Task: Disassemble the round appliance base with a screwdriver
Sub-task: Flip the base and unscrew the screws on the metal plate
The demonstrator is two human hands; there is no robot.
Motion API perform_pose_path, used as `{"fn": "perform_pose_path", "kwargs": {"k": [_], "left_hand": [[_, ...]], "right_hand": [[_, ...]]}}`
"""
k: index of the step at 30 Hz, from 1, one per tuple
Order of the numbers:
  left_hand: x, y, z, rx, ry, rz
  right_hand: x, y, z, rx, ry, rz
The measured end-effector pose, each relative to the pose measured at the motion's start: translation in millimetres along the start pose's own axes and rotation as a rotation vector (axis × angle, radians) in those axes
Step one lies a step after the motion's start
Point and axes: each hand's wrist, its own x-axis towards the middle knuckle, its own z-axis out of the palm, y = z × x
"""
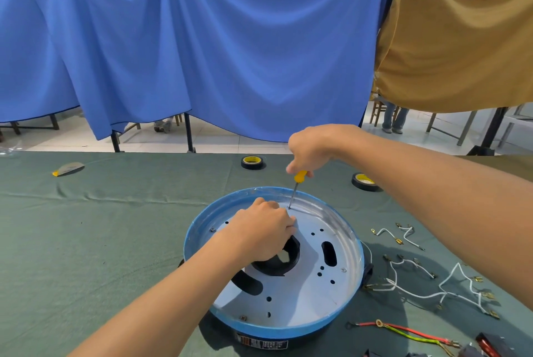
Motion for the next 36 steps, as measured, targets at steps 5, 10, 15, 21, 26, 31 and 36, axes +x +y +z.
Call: {"fn": "perform_pose_path", "kwargs": {"k": [5,10,15,21,26,31,36], "left_hand": [[-1,0,3,0.061,0.087,0.048],[1,-4,6,0.04,0.08,0.032],[5,-5,8,0.032,0.093,0.024],[6,-5,7,0.003,0.1,0.023],[6,-6,5,-0.017,0.087,0.011],[6,-3,3,-0.02,0.09,0.006],[5,-2,1,-0.028,0.078,0.014]], "right_hand": [[2,-5,-1,-0.011,0.054,0.007],[4,-6,-2,0.03,0.082,-0.03],[5,-5,-5,0.11,0.013,-0.064],[5,-7,-3,0.058,0.013,0.03],[2,-12,-4,-0.017,0.066,-0.059],[4,-10,-6,0.105,0.019,-0.065],[7,-10,-7,-0.018,-0.028,0.052]]}}
